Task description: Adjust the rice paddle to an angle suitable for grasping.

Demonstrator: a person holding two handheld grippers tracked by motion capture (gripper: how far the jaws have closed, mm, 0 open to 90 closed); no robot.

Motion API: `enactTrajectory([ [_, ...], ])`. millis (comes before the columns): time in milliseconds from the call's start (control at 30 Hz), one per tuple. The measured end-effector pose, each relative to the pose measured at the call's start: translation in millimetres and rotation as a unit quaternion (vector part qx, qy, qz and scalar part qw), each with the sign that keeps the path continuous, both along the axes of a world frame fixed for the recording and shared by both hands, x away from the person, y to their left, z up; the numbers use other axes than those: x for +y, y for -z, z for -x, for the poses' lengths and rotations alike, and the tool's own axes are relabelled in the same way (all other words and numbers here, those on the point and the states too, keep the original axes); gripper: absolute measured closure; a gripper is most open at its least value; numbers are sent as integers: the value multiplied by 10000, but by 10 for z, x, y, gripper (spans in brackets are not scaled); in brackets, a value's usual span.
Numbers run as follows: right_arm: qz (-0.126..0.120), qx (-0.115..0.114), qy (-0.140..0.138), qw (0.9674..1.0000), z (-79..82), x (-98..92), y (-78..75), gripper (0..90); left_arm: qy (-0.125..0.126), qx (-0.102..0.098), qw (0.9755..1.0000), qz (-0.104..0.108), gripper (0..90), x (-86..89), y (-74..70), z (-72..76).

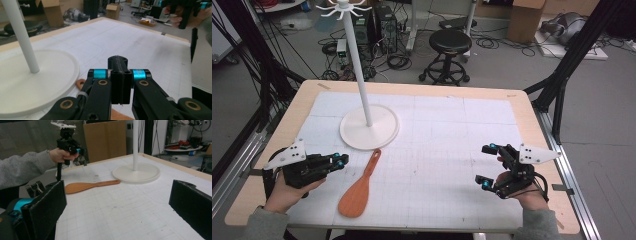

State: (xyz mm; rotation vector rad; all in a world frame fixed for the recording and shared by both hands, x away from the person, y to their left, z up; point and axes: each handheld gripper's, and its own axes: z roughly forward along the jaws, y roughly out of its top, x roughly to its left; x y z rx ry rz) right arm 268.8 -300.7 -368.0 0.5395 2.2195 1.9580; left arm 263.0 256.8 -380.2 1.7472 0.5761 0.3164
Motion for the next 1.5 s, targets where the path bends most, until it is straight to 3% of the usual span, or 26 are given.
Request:
enactTrajectory([
  [267, 31, 36, -4, 10000, 3, 1, 17, 0, -94, 199, 9990, -385, 897, -107, 143, -89],
  [500, 48, 73, -13, 10000, 1, 2, 37, 0, -13, 632, 9964, -558, 896, -220, 296, -167],
  [633, 39, 132, -15, 9999, 13, -12, 61, 0, 111, 728, 9954, -618, 896, -330, 342, -179],
  [833, 140, 193, 0, 9997, 22, -10, 103, 0, 428, 1079, 9891, -901, 896, -468, 467, -210],
  [933, 179, 267, -8, 9995, 27, -5, 113, 0, 522, 1102, 9873, -1022, 896, -500, 496, -213],
  [1100, 183, 271, 16, 9995, 38, -7, 121, 0, 523, 1110, 9877, -965, 896, -511, 499, -207],
  [1300, 204, 254, 60, 9995, 35, -17, 131, 0, 578, 1168, 9825, -1330, 896, -575, 572, -211],
  [1500, 230, 270, 76, 9993, 32, -11, 138, 0, 617, 1176, 9792, -1534, 895, -620, 610, -204],
])
